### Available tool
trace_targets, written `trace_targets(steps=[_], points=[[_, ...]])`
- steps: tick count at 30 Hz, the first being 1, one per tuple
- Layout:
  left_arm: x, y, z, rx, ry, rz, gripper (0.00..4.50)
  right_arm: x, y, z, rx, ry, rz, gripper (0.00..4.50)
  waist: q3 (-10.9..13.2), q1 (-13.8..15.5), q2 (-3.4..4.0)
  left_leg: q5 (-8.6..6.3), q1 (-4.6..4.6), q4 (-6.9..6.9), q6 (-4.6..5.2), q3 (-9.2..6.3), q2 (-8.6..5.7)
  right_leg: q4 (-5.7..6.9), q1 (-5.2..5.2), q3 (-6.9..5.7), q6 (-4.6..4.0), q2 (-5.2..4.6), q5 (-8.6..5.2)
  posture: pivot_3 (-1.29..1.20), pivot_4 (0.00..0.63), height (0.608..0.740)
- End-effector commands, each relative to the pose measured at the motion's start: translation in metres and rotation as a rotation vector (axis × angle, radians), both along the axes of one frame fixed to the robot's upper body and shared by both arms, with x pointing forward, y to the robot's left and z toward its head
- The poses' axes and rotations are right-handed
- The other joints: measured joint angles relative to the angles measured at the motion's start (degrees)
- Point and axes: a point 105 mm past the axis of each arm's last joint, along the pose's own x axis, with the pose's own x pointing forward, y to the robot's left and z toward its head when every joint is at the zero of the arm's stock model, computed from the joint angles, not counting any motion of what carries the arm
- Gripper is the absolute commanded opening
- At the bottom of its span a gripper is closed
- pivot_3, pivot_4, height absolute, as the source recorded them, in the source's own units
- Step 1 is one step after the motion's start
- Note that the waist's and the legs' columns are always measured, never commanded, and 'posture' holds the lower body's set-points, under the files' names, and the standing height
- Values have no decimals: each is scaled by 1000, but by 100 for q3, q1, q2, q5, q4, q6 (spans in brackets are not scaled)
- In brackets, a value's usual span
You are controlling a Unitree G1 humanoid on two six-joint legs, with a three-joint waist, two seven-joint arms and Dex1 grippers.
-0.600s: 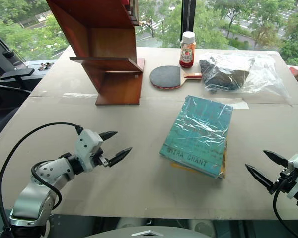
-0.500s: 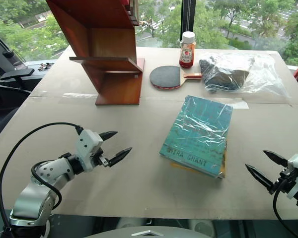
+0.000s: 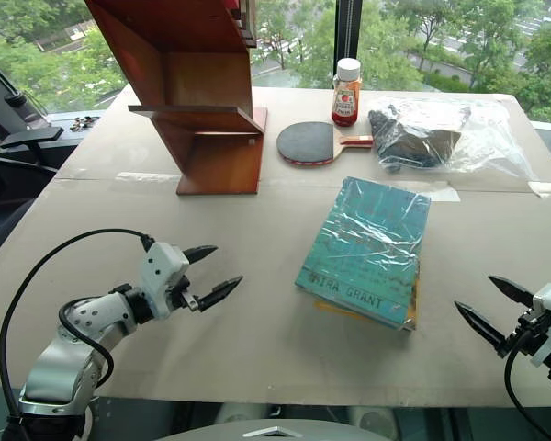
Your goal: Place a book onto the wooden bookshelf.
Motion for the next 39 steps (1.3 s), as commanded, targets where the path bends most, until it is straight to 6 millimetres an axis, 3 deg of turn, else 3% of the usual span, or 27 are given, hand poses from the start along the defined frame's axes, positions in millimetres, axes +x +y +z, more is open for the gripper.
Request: trace_targets(steps=[1,8,15,20,26,27,31,39], points=[[2,1,12,7,-51,-16,4437,1,-7,11,-19,-44,-27,4500,0,1,0,0,0,0,0,0,0,0,0,0,0,0,0,0,150,740],[8,-1,22,-1,-76,-55,4437,9,-8,13,1,-58,-99,4500,0,0,0,0,0,0,0,-1,0,0,0,-1,0,1,0,0,150,740],[11,-1,42,-27,-49,-182,4437,38,0,20,-58,-108,-276,4500,1,-13,0,0,0,0,0,2,0,0,0,0,0,2,1,0,150,740],[8,3,69,-60,-51,-307,4437,62,10,28,-57,-115,-347,4500,4,-11,-2,0,-4,0,0,-1,1,1,-4,-2,-1,5,1,0,150,740],[4,8,89,-11,-63,-417,4500,95,25,40,-22,-142,-334,2605,9,-18,-2,1,-6,0,1,2,-1,2,-5,1,-2,5,2,0,150,740],[4,8,91,-3,-63,-430,4500,98,28,40,-26,-141,-318,1938,10,-19,-4,1,-6,1,1,1,-1,2,-5,0,-2,6,3,0,150,740],[-1,7,100,-4,-41,-487,4500,108,47,42,-9,-145,-222,175,14,-9,-1,1,-8,-3,1,-3,0,2,-5,0,-19,9,12,0,150,740],[-5,12,110,18,-59,-491,4500,118,72,46,26,-152,-92,175,21,-24,-4,1,-10,-2,1,-3,0,2,-5,0,-18,10,12,0,150,740]])
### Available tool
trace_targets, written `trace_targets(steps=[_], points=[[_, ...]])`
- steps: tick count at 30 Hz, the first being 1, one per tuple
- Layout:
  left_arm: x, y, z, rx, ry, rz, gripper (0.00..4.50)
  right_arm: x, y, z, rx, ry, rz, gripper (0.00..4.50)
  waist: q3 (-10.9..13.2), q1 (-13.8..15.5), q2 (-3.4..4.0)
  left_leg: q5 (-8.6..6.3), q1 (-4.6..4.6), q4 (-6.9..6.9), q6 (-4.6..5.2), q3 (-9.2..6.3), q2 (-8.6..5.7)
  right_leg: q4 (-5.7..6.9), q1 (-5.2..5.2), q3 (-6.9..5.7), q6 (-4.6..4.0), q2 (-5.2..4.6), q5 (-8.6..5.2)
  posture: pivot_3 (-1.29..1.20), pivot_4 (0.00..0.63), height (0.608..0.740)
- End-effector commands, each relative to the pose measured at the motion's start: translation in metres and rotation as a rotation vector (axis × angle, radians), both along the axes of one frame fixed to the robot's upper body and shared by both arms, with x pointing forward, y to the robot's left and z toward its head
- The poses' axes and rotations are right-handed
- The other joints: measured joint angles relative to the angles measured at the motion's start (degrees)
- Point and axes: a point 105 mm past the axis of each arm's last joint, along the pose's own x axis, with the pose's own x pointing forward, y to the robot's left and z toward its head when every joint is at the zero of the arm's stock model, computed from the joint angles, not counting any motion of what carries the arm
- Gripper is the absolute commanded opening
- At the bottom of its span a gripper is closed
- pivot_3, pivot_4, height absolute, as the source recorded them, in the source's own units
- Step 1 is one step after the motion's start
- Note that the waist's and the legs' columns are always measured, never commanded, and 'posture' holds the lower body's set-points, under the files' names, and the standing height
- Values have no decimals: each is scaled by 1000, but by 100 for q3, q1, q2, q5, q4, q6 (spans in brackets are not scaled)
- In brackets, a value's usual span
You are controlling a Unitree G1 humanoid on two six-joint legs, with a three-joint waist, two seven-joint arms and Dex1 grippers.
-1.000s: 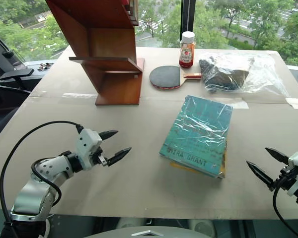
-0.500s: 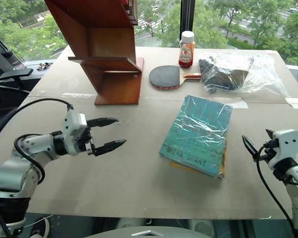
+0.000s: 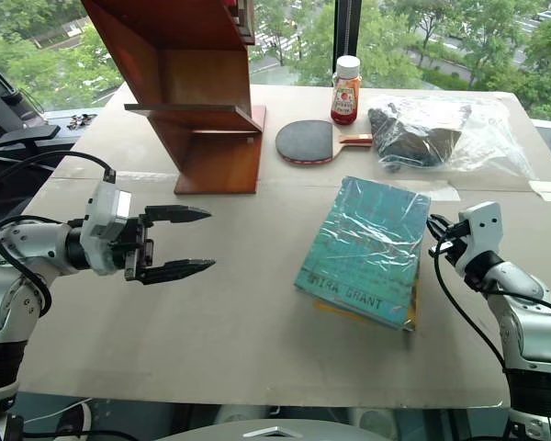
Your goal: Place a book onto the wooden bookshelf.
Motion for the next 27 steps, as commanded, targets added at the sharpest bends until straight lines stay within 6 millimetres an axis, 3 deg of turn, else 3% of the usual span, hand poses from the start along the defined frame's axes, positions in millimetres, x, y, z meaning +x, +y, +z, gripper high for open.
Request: trace_targets(steps=[1,7,12,17,21,24,27], points=[[-5,2,12,1,-40,-13,4500,2,12,14,21,-49,74,175,0,0,0,0,0,0,0,0,0,0,0,0,0,0,0,0,150,740],[-8,0,9,3,-25,-17,4500,0,33,15,43,-43,189,175,1,-2,0,0,0,0,0,0,1,1,0,0,0,1,0,0,150,740],[-8,-3,6,-1,-13,-18,4500,-2,37,14,35,-31,220,175,1,5,-1,0,0,1,0,-1,1,2,0,0,0,1,0,0,150,740],[-4,-11,-10,47,22,-7,4500,-7,15,20,-44,-50,164,175,2,19,0,0,0,2,0,0,0,2,0,0,0,0,0,0,150,740],[8,-26,-37,11,182,62,4500,-40,15,45,-68,-111,302,175,4,61,4,0,-2,2,0,-1,-4,2,1,0,1,-2,1,0,150,740],[12,-35,-64,55,266,72,4500,-69,14,53,-41,-54,374,912,5,29,-3,0,-2,2,0,-8,0,3,3,0,12,5,4,0,150,740],[21,-50,-75,-45,409,76,4500,-94,11,63,-27,-15,405,2265,13,17,-12,0,5,3,0,-10,4,7,6,-1,13,11,-5,0,150,740]])
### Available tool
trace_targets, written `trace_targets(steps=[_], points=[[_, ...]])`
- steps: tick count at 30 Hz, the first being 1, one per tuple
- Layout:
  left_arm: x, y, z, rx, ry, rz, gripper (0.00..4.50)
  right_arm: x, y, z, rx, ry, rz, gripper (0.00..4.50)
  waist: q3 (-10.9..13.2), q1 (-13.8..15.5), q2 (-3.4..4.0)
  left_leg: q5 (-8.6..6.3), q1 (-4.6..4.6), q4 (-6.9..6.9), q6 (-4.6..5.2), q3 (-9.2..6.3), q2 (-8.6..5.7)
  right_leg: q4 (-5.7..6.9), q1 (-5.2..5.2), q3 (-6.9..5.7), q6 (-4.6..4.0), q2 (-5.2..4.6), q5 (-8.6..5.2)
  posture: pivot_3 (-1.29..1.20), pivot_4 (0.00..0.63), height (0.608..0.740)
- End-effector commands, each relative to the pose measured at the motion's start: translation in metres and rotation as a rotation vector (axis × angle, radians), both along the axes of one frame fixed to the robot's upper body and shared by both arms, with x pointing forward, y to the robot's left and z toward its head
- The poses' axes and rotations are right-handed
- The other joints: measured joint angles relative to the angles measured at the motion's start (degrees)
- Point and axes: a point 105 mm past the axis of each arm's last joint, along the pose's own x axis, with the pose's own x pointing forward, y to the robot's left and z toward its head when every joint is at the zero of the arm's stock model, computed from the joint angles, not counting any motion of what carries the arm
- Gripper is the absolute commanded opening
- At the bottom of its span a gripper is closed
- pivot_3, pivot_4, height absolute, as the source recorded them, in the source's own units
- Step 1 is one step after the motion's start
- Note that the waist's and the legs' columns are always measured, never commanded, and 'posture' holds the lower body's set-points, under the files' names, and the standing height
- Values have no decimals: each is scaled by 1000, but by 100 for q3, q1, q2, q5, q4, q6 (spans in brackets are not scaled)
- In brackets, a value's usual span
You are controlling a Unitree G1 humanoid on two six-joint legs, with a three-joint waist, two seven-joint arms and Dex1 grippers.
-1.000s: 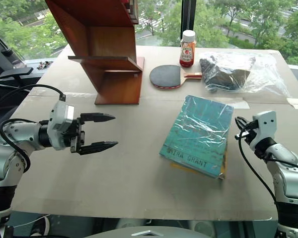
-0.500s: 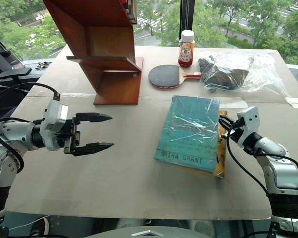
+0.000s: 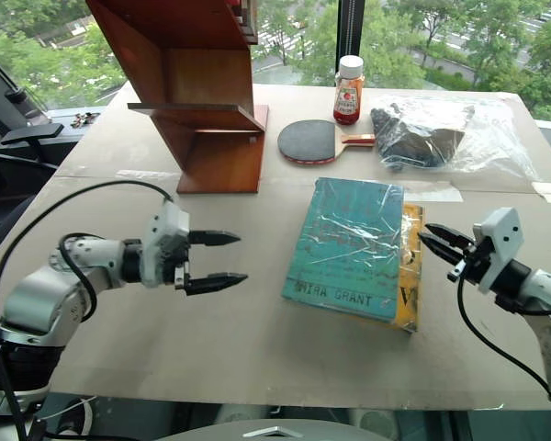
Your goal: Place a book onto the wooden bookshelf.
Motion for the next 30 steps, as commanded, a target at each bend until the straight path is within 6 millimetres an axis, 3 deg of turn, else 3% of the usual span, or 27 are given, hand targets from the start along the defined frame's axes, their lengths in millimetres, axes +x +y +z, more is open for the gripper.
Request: trace_targets(steps=[1,2,3,4,6,7,14,17,20,24,26,30], points=[[12,-14,-6,-101,127,35,4500,-25,1,25,16,-18,56,2488,4,26,-5,0,0,7,1,0,-2,5,1,0,6,-1,-4,0,150,740],[15,-18,-9,-109,143,23,4500,-32,1,27,20,-6,65,2993,4,32,-5,0,1,14,1,-2,-2,11,3,-1,7,0,-4,0,150,740],[17,-23,-10,-130,180,3,4500,-40,1,30,37,6,75,3062,4,39,-6,0,1,20,1,-4,-2,16,4,-1,8,0,-5,0,150,740],[18,-28,-8,-169,228,-12,4500,-47,1,32,56,18,89,3416,4,49,-8,0,2,23,1,-4,-3,19,4,-1,8,-1,-5,0,150,740],[24,-39,-3,-245,314,-23,4500,-61,2,36,81,40,116,4314,5,42,-17,1,2,25,1,-8,-4,20,6,-2,8,1,-5,0,150,740],[26,-45,-4,-253,349,-35,4500,-67,2,39,87,44,121,4428,5,38,-23,1,1,26,1,-9,-4,20,6,-2,8,1,-5,0,150,740],[42,-74,-5,-298,510,-23,4500,-83,2,49,71,16,85,4428,7,7,-27,0,0,24,1,-11,-5,19,6,-2,7,1,-5,0,150,740],[47,-87,-17,-253,579,-5,4500,-83,2,49,72,-4,52,4428,6,29,-27,0,0,24,1,-14,-5,19,6,-3,7,1,-6,0,150,740],[50,-96,-17,-226,544,-33,4500,-85,6,48,85,4,55,4428,6,40,-27,0,-3,24,1,-16,-10,19,6,-4,6,-1,-5,0,150,740],[51,-100,-4,-280,566,-50,3192,-86,6,50,101,1,51,4500,7,36,-27,0,-7,24,1,-17,-11,18,6,-4,5,-3,-5,0,150,740],[51,-101,-2,-299,563,-48,1952,-86,5,50,97,-3,47,4500,7,26,-27,0,-6,24,1,-17,-11,18,6,-4,5,-3,-5,0,150,740],[53,-100,8,-355,575,-32,155,-84,3,50,93,-7,46,4500,7,33,-28,0,-6,24,1,-19,-11,18,6,-5,5,-4,-6,0,150,740]])
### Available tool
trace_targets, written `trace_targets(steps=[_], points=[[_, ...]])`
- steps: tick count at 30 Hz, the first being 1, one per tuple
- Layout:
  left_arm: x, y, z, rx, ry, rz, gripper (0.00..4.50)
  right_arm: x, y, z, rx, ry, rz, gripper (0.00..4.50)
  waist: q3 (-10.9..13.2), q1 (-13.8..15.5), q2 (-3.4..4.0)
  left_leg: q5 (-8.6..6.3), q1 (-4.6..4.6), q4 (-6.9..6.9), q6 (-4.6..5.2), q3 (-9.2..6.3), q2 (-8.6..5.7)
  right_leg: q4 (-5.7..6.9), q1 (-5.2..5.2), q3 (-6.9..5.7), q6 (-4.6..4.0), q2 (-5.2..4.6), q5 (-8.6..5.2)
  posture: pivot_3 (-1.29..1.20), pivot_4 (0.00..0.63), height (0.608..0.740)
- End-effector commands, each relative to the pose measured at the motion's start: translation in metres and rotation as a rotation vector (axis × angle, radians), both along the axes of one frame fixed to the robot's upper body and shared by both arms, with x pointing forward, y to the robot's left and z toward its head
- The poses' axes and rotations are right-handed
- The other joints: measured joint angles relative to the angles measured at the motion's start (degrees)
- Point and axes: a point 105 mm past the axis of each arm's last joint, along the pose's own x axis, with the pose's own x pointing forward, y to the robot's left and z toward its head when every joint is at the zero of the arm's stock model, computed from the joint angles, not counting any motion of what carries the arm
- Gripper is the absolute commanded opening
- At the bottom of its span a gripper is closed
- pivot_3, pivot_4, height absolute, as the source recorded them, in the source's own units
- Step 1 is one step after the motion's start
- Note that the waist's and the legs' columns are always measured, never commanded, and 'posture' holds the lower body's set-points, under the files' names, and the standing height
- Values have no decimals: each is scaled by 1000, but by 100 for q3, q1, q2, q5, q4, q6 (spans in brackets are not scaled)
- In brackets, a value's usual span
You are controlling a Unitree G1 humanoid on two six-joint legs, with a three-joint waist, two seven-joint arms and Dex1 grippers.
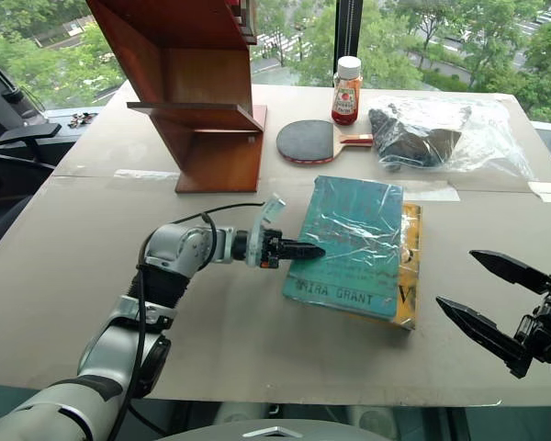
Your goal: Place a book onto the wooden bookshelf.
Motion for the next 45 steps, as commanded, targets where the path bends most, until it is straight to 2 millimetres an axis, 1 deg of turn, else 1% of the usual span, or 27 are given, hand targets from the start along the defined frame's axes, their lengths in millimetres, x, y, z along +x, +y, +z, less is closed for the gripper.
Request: trace_targets(steps=[1,3,6,9,10,13,14,16,17,18,20,22,24,26,28,32,38,41,45], points=[[5,1,21,-48,-36,28,17,1,-2,9,-20,-48,-4,4500,0,1,-1,0,-1,0,0,0,0,0,0,0,0,0,0,0,150,740],[5,3,30,-77,-39,39,17,2,-3,9,-23,-52,-2,4500,0,0,-1,0,0,1,0,1,0,0,1,0,1,-1,0,0,150,740],[2,6,52,-131,-86,38,17,8,-5,14,-16,-79,-4,4500,0,-17,-1,0,3,1,0,0,1,2,0,0,1,1,0,0,150,740],[-2,3,97,-215,-265,28,17,15,-10,24,-4,-123,-13,4500,7,-6,-3,0,-1,1,0,-1,0,1,-1,0,0,0,1,0,150,740],[-4,2,115,-237,-348,27,17,18,-12,28,-3,-139,-15,4500,8,0,-5,0,-3,1,0,-1,0,1,-1,0,-2,0,2,0,150,740],[-6,1,158,-239,-638,58,17,26,-16,40,2,-186,-14,4500,16,32,-15,0,-6,2,-1,-3,-3,0,0,-2,-11,-1,8,0,150,740],[-4,2,175,-233,-808,94,17,30,-17,45,11,-206,-9,4500,16,28,-15,0,-5,1,-1,-3,-4,-2,1,-2,-16,-1,11,0,150,740],[-8,4,203,-207,-1150,122,17,38,-17,53,33,-236,2,4500,15,15,-14,0,-4,-2,-1,0,-5,-9,3,0,-20,-1,14,0,150,740],[-11,5,214,-189,-1292,130,17,41,-16,56,47,-247,11,4500,16,-4,-15,0,-1,-3,-1,2,-5,-10,5,3,-22,-1,16,0,150,740],[-11,7,222,-157,-1403,140,17,45,-15,58,60,-252,21,4500,16,-2,-14,1,-1,-6,-1,4,-5,-12,4,4,-23,0,16,0,150,740],[-4,11,227,39,-1681,150,17,52,-12,63,87,-262,48,4500,20,-5,-16,1,2,-8,-1,3,-5,-12,6,4,-24,1,16,0,150,740],[6,18,232,238,-1897,172,17,59,-9,67,108,-273,76,4500,19,2,-12,1,2,-8,-1,4,-5,-14,5,6,-23,2,17,0,150,740],[11,26,239,369,-2028,197,17,66,-7,73,133,-291,94,4500,20,9,-13,1,-1,-7,0,4,-5,-18,8,8,-21,1,18,0,150,740],[16,32,244,475,-2120,221,17,70,-7,78,150,-304,108,4500,22,8,-15,1,-6,-5,0,4,-5,-21,7,8,-14,0,22,0,150,740],[21,46,246,627,-2181,253,17,75,-6,84,160,-317,130,4500,26,11,-20,1,-11,-5,0,4,-6,-27,7,8,3,0,32,0,150,740],[34,88,232,964,-2168,274,17,82,-2,97,219,-347,169,4500,28,-22,-16,1,-12,-10,0,5,-4,-28,2,8,7,0,33,0,150,740],[46,127,221,1243,-2078,316,17,90,5,105,280,-346,228,4500,39,13,-27,1,-14,-13,0,0,3,-26,0,-2,7,4,33,0,150,740],[50,143,214,1342,-2031,326,17,93,8,110,311,-351,248,4500,40,18,-29,1,-18,-8,0,2,-1,-27,0,-1,8,-3,33,0,150,740],[53,151,213,1410,-1992,346,17,96,12,112,333,-348,268,4500,41,12,-31,1,-19,-6,0,2,-2,-24,0,-2,8,-4,33,0,150,740]])
